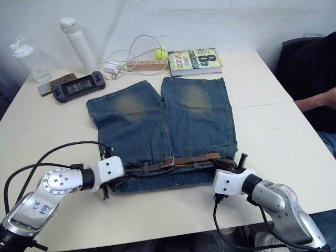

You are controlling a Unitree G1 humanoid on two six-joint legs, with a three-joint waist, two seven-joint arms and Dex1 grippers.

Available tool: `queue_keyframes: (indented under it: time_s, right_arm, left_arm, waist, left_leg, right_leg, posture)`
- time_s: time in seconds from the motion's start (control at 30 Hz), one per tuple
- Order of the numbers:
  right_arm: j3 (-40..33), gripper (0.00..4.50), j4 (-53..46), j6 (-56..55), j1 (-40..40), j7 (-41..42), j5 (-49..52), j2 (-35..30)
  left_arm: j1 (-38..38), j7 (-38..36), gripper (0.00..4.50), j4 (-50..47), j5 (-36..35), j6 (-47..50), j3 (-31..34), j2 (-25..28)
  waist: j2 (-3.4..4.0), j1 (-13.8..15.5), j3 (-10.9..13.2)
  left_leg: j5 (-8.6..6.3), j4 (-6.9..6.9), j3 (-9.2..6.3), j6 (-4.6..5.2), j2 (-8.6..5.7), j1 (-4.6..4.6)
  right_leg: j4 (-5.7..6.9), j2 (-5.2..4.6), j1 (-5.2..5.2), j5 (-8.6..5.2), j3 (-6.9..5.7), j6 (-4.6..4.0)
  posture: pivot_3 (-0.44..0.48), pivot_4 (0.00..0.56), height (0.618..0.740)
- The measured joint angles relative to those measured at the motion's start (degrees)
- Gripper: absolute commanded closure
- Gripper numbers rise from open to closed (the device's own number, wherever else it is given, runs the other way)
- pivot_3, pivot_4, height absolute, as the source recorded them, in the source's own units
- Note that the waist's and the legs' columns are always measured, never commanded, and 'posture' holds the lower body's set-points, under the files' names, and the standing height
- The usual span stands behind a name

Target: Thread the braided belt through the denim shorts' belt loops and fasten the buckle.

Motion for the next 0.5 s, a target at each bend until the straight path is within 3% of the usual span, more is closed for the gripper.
queue_keyframes:
  time_s: [0.27,0.33,0.5]
  right_arm:
    - [0.01,4.50,-0.11,1.00,-0.76,-0.07,-0.11,0.74]
    - [0.02,4.50,-0.11,1.34,-1.18,-0.06,-0.08,0.83]
    - [0.03,4.50,-0.07,2.09,-2.17,0.60,0.18,0.85]
  left_arm:
    - [0.29,-1.28,4.47,-0.22,-5.69,3.18,2.71,-1.57]
    - [0.96,-2.05,3.44,-0.22,-6.21,1.90,2.82,-1.08]
    - [1.05,-4.25,1.53,0.97,-10.54,2.06,7.06,-1.16]
  waist:
    - [0.01,0.00,0.00]
    - [0.01,0.01,0.00]
    - [-0.04,0.06,0.03]
  left_leg:
    - [-0.03,0.00,0.03,0.00,0.01,-0.02]
    - [-0.06,0.00,0.04,0.02,0.02,-0.03]
    - [-0.07,0.03,0.05,0.03,0.02,-0.07]
  right_leg:
    - [-0.05,0.03,-0.02,0.00,0.02,0.00]
    - [-0.07,0.02,-0.02,0.00,0.03,0.00]
    - [-0.08,0.02,-0.03,0.00,0.02,0.00]
  posture:
    - [0.000,0.150,0.740]
    - [0.000,0.150,0.740]
    - [0.000,0.150,0.740]
